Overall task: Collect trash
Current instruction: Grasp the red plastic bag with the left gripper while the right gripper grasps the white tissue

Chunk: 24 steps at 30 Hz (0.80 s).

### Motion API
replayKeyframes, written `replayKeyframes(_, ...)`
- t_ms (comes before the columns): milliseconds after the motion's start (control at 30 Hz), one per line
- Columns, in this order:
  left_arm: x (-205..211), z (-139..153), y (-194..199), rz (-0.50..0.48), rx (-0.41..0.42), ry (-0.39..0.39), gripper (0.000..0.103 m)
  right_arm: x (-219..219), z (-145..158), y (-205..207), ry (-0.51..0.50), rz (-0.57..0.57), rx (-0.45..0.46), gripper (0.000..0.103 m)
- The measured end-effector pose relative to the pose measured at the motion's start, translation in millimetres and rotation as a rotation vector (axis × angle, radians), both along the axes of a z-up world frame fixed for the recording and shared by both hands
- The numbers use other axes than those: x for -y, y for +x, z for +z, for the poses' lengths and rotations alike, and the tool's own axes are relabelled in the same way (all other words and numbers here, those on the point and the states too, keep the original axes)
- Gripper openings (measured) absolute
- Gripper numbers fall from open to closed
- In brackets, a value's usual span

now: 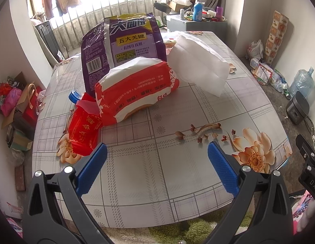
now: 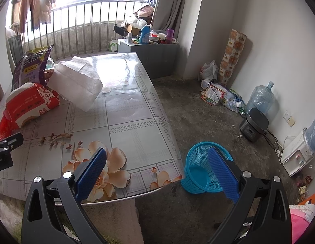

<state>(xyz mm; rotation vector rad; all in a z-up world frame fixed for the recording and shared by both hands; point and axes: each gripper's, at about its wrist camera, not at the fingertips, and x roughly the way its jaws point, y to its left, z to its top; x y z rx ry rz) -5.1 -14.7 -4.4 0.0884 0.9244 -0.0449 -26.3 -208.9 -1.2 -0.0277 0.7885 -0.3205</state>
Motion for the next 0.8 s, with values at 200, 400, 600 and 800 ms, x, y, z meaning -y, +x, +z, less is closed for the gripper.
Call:
replayKeyframes(200,-22.3,5.0,5.6,0.010,0.029,-0.052,0.094,-10.3,12.7,8.2,0.026,0.033,0.060,0.097)
replayKeyframes(400,-80.5,17.2,3.9,0.058,0.177,-0.160,0.094,-37.7,28.0,29.7,0.074,0.124,0.115,0.097)
replayKeyframes(600,-141.6,14.8,13.2,0.135,0.234,-0.226,0.094,-79.6,35.8,61.3,0.220,0.252,0.145,0.097)
replayKeyframes(800,-185.4,-4.0,39.0,0.148,0.163,-0.342,0.069,-116.0,36.8,86.1,0.305,0.347,0.136,0.097)
